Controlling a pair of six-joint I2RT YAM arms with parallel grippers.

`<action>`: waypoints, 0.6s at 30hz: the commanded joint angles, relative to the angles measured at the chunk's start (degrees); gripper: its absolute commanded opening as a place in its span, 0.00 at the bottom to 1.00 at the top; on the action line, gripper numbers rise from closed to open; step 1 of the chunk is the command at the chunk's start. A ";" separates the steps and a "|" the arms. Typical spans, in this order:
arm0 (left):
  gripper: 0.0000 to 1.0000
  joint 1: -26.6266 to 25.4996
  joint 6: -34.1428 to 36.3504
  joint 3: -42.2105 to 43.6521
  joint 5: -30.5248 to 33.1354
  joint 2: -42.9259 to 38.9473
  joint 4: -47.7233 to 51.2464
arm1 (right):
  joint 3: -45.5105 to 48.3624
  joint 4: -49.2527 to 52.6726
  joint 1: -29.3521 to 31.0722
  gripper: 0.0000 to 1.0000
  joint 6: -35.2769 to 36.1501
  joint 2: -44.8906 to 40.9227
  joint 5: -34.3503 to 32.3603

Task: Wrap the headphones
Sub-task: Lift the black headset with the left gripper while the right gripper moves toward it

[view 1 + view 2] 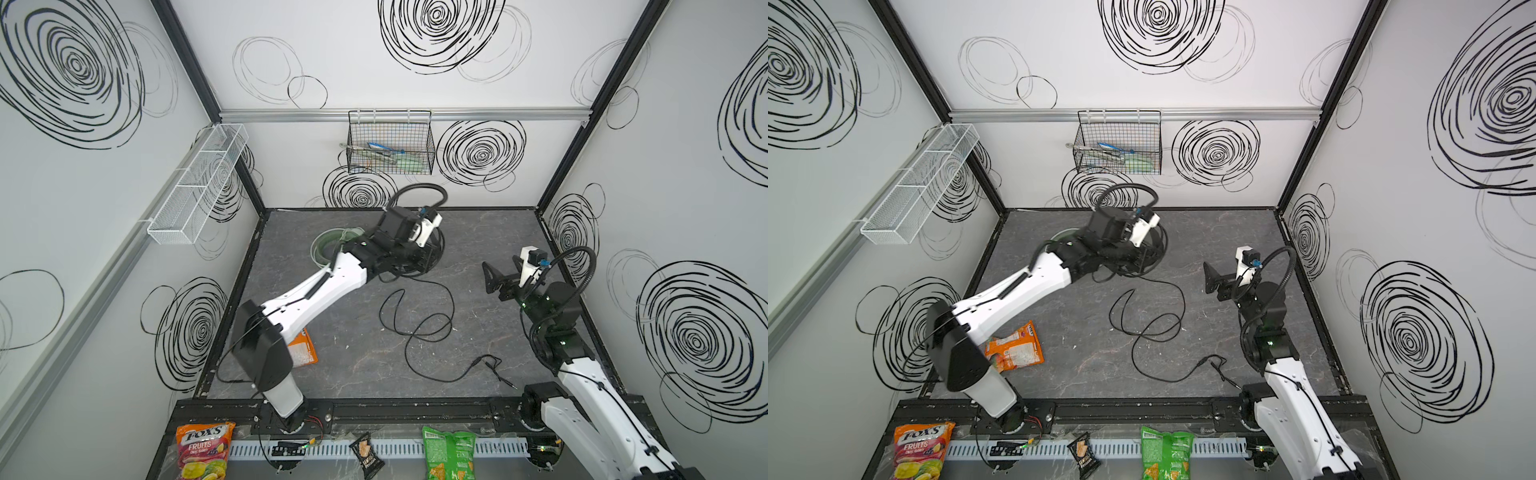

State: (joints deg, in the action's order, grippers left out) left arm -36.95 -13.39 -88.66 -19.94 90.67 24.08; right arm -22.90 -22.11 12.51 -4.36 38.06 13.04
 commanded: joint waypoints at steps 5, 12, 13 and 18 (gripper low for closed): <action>0.00 10.66 -5.39 6.56 -24.05 -13.40 -4.15 | 3.24 -14.38 13.75 0.99 11.91 -2.94 6.64; 0.00 11.88 -11.62 13.11 -35.07 -17.73 -11.37 | -2.05 -15.30 24.50 0.97 23.79 4.97 7.58; 0.00 11.87 -12.80 14.17 -35.87 -18.23 -12.68 | -2.62 -15.29 25.46 0.97 25.29 6.03 6.83; 0.00 11.90 -15.23 18.26 -41.11 -19.02 -18.70 | -3.37 -18.41 26.24 0.97 29.29 10.53 3.25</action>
State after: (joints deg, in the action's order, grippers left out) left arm -25.17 -27.14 -70.89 -54.46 74.24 16.27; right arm -24.21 -36.32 38.44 19.86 47.31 18.59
